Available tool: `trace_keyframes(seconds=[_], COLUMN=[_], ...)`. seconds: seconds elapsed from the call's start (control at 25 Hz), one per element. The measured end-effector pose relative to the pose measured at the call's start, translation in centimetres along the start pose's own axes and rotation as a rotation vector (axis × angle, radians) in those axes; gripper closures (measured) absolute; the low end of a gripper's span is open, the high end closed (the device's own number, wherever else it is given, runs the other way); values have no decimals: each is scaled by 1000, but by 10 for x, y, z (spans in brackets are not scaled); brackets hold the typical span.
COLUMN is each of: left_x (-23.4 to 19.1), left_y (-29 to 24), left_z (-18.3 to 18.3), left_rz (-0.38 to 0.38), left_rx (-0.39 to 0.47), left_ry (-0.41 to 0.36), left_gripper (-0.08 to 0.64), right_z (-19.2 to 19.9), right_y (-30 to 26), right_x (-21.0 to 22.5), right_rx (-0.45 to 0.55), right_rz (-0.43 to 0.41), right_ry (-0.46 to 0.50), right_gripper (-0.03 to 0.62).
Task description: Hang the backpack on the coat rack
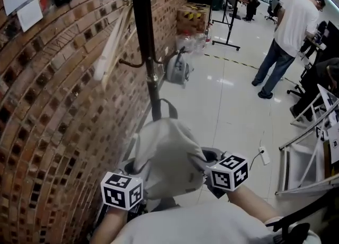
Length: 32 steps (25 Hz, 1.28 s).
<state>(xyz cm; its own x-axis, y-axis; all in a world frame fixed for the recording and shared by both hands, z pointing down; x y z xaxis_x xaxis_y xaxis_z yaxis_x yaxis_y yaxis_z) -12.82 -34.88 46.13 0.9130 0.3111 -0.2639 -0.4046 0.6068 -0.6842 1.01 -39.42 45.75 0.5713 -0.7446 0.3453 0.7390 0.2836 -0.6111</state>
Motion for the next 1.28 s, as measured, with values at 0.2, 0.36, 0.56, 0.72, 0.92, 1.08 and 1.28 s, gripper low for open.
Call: trace_keyframes(seconds=[0.2,0.36,0.56,0.72,0.92,1.08,1.28], left_x=[-34,-55,-74,-85,-93,-106,-117], left_y=[-21,-37,-58,-71,-87,-104,-122], left_z=[-24,-36,-47,-46,-48,-47,-46], left_rz=[-3,-1,9,20,26,28,31], left_rx=[-12,-26,-51,-78,-98,-113,-130], left_ry=[3,6,7,26,34,46,39], left_gripper=[491,491,490,491,490,491,491], right_z=[-28,-43,-54,-55,-55,-54,-53], right_y=[-35,-57,-80,-95,-109,-128,-145], right_x=[22,37,56,65,81,95,108], right_rx=[3,4,-8,-27,-35,-38,-39], right_rz=[-15,-14,-11,-11,-8,-7,1], right_ry=[-21,-33,-54,-73,-97,-114,-136], right_gripper=[534,534,534,534,534,534,534])
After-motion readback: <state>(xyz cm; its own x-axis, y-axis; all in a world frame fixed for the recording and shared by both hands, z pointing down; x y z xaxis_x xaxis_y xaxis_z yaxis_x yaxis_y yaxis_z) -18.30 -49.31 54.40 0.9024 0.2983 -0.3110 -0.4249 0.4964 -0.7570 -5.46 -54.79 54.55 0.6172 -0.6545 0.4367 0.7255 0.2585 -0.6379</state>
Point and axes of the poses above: the fingertips, and each gripper's own axes: y backward along the fingers, x to its right, z out of its underside, the point moved 1 cm from there along y, backward along the fingers, and after that the axes turned 11 degrees about -x, right-handed, at the moved point
